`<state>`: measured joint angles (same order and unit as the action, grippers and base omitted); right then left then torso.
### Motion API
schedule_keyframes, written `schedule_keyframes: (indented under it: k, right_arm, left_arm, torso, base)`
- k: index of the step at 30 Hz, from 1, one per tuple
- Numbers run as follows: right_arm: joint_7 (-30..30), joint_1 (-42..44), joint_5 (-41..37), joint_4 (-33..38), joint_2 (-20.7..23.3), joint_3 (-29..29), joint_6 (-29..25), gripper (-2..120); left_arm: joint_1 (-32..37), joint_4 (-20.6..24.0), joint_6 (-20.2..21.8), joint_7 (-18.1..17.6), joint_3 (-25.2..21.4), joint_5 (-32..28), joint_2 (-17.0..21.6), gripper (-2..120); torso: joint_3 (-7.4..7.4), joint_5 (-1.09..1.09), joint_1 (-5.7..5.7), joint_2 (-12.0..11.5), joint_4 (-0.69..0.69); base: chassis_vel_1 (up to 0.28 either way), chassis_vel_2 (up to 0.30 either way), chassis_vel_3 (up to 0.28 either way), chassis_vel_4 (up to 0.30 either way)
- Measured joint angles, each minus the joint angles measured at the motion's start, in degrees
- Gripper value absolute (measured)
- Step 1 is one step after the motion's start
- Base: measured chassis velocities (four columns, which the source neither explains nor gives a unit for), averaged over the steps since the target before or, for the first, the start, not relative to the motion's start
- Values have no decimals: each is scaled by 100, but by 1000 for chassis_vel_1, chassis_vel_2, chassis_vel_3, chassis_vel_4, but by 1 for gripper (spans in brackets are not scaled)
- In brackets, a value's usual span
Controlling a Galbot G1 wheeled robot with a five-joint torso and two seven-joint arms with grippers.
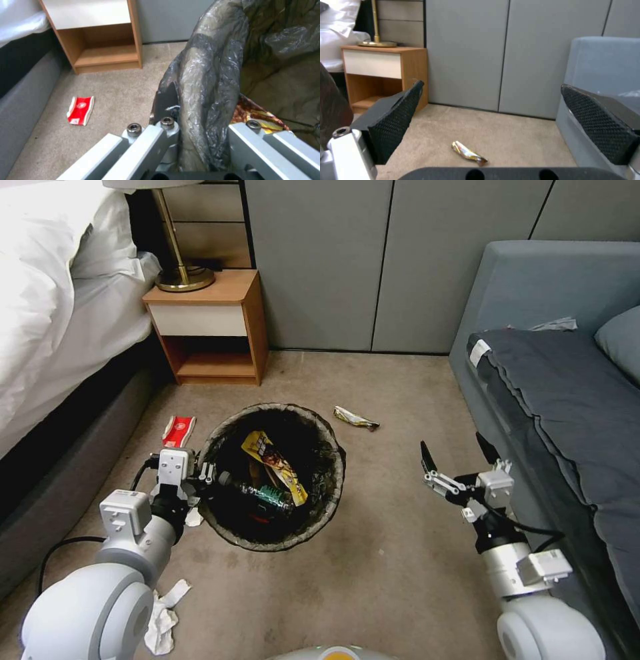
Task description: Pick up the trash bin, then pick up the garbage from the floor and place it into the trash bin.
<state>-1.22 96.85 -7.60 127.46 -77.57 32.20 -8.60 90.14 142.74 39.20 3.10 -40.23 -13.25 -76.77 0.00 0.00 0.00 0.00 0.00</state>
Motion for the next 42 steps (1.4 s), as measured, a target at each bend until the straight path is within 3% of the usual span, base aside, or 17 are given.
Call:
schedule_keyframes:
  k: [23,42]
  right_arm:
    - [174,165,28,-165,48,-50,-257,100]
    - [161,163,15,-170,74,-64,-289,100]
  left_arm:
    - [82,27,-4,-2,-8,62,-28,1]
    - [127,50,-4,-5,-30,73,-44,1]
  torso:
    - [0,0,1,0,0]
    - [1,0,0,0,-1]
  base:
    - [0,0,0,0]
    - [-78,67,70,-78]
